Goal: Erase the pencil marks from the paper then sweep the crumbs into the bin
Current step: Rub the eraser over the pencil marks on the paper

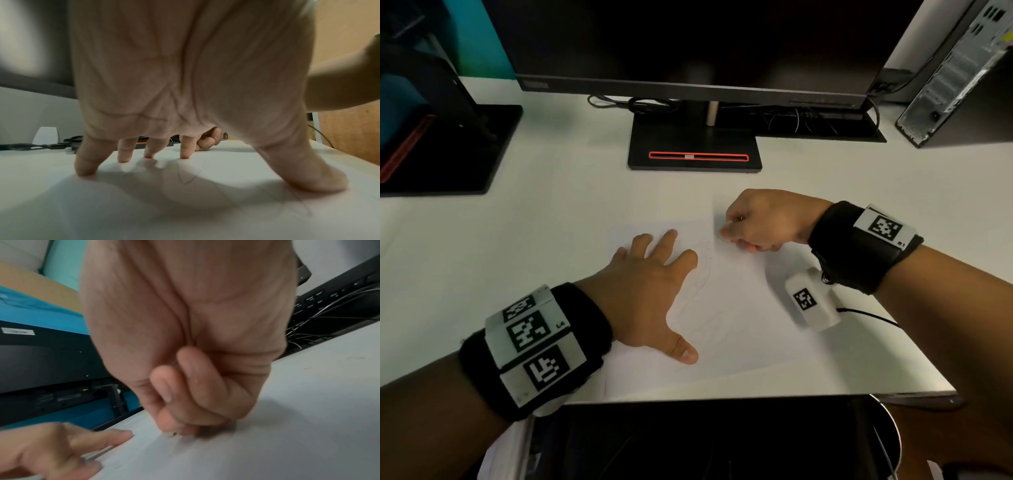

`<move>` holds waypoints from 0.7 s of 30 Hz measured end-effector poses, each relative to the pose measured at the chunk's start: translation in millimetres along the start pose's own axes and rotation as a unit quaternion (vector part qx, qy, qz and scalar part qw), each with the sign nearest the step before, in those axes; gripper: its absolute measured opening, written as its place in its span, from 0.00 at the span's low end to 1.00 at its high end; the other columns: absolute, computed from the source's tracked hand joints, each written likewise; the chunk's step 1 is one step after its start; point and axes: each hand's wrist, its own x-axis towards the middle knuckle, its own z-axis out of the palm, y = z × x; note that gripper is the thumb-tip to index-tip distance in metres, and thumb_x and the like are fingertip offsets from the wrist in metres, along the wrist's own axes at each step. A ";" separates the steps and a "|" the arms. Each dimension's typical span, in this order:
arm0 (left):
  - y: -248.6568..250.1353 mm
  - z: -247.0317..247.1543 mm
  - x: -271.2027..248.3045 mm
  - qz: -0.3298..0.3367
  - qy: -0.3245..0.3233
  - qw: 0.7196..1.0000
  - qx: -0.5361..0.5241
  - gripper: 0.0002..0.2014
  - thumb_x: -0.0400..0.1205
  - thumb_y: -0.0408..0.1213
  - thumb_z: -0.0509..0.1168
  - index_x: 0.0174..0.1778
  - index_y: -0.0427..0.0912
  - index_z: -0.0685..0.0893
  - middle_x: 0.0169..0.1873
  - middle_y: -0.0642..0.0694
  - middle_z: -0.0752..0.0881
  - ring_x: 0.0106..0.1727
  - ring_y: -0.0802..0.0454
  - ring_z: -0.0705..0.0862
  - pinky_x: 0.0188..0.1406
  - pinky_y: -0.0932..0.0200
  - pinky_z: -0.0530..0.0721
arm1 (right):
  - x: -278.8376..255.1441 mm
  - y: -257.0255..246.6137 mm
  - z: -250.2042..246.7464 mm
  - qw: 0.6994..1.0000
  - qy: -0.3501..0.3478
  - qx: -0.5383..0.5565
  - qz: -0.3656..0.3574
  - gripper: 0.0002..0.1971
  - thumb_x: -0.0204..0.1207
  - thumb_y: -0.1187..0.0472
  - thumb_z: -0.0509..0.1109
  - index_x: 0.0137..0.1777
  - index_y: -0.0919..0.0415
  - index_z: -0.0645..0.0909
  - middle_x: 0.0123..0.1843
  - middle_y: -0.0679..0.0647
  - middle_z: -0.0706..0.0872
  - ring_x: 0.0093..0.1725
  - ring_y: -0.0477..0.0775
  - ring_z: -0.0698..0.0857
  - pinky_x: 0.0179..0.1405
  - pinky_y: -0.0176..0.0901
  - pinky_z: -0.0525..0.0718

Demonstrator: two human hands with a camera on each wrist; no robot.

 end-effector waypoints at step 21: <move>-1.8 1.5 3.1 0.016 -0.011 0.999 -0.028 0.63 0.60 0.77 0.73 0.83 0.52 0.47 0.86 0.44 0.31 0.85 0.38 0.29 0.83 0.31 0.44 | 6.8 -7.3 3.5 0.998 -0.043 0.049 0.008 0.15 0.83 0.55 0.69 0.34 0.60 0.83 0.30 0.55 0.84 0.25 0.52 0.73 0.23 0.40 0.73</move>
